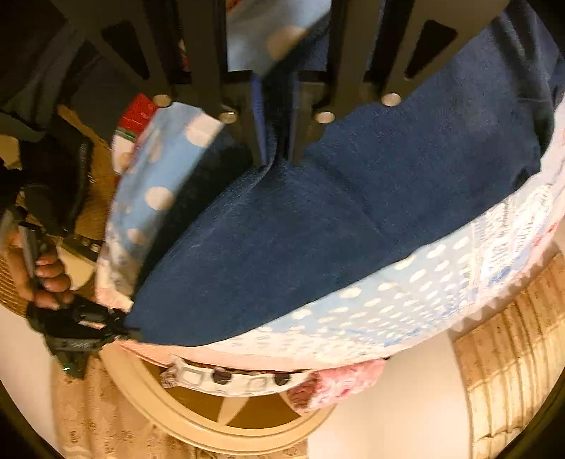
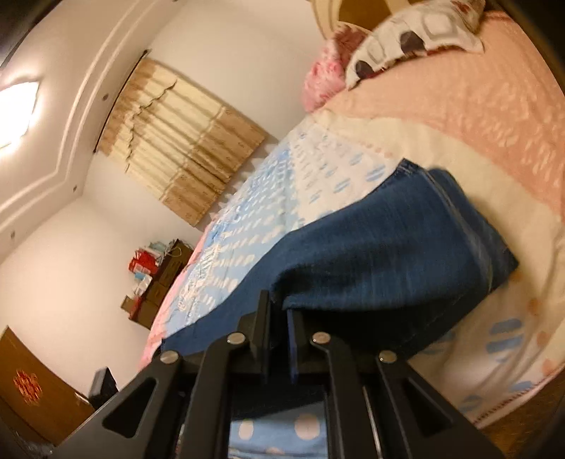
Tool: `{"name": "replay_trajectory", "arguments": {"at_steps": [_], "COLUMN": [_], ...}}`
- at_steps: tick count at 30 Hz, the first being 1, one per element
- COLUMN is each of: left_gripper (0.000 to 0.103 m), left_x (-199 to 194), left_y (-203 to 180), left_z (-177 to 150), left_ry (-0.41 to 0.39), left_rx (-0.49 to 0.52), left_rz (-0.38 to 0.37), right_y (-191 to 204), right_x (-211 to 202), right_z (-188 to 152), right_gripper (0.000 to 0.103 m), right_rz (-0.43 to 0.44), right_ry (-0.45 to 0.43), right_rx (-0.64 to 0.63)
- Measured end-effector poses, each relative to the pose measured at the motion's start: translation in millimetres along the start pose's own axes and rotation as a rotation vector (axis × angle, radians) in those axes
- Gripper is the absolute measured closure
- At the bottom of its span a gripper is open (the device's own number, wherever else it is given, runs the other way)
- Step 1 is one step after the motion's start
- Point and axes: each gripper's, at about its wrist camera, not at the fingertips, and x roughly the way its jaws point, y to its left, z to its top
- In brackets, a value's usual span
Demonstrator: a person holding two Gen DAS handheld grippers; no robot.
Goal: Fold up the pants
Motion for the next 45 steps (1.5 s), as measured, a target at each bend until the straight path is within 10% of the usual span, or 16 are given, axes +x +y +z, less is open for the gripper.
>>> {"name": "replay_trajectory", "arguments": {"at_steps": [6, 10, 19, 31, 37, 42, 45], "left_gripper": [0.101, 0.101, 0.1, 0.1, 0.1, 0.1, 0.1], "left_x": [12, -1, -27, 46, 66, 67, 67], "left_y": [-6, 0, 8, 19, 30, 30, 31], "left_z": [-12, -4, 33, 66, 63, 58, 57], "left_ry": [0.078, 0.057, -0.042, 0.049, 0.094, 0.087, 0.076], "left_rx": [0.03, 0.022, 0.02, -0.035, -0.071, -0.066, -0.069], "left_rz": [-0.054, -0.086, -0.135, -0.065, -0.047, -0.043, -0.045], "right_y": [-49, -50, -59, -96, -79, -15, -29], "right_x": [25, -7, -41, 37, 35, -1, 7], "right_z": [-25, -17, 73, 110, 108, 123, 118], "right_gripper": [0.082, 0.045, 0.045, 0.072, 0.09, 0.092, 0.092], "right_rz": [-0.152, -0.224, -0.256, -0.099, -0.063, 0.092, -0.063], "right_ry": [0.123, 0.058, -0.09, 0.29, 0.229, 0.001, 0.03], "right_rx": [0.116, 0.068, 0.024, 0.102, 0.05, -0.143, -0.129]}}
